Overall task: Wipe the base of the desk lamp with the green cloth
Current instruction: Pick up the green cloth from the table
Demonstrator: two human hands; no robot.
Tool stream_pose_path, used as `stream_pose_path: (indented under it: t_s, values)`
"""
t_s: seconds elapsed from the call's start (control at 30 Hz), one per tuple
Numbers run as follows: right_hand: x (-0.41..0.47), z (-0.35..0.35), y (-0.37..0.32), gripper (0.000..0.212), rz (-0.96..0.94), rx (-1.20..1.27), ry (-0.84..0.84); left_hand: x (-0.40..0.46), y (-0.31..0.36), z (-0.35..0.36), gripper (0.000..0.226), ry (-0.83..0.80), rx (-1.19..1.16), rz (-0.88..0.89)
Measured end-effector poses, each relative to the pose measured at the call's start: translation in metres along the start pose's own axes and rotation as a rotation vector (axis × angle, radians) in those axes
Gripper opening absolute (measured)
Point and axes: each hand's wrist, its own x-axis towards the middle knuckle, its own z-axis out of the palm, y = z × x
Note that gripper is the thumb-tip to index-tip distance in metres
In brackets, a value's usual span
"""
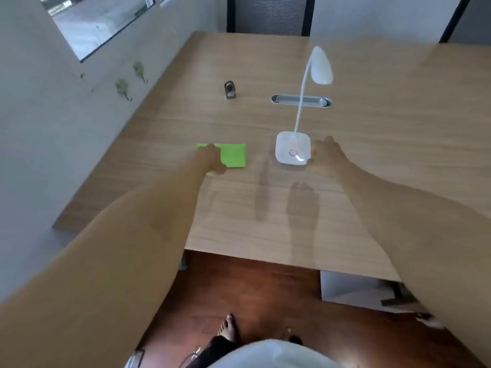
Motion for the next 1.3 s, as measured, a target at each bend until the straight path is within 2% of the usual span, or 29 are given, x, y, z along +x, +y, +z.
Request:
stream_pose_path:
  t_s: [0.17,0.4,0.6,0.73,0.87,1.1,1.3]
  values:
    - [0.005,0.033,-0.053,0.038,-0.225,0.042,0.003,-0.011,-0.045,0.016,0.071,0.118,-0.010,0.005]
    - [0.026,0.072,-0.111,0.059,-0.504,-0.049,0.018,-0.003,-0.070,0.036,0.086,0.151,0.034,0.139]
    - [0.053,0.089,-0.123,0.072,-0.530,-0.178,-0.086,0.019,-0.073,0.041,0.077,0.139,-0.079,0.107]
    - [0.061,0.094,-0.124,0.071,-0.508,-0.175,-0.143,0.029,-0.083,0.042,0.068,0.062,-0.080,0.061]
    - [0.066,0.100,-0.120,0.068,-0.471,-0.117,-0.212,0.036,-0.087,0.049,0.061,0.108,-0.126,0.058]
    - [0.067,0.114,-0.112,0.052,-0.467,0.036,-0.145,0.047,-0.086,0.056,0.042,0.223,-0.160,0.089]
    - [0.057,0.103,-0.115,0.040,-0.385,0.240,-0.034,0.042,-0.080,0.035,0.037,0.175,-0.210,0.093]
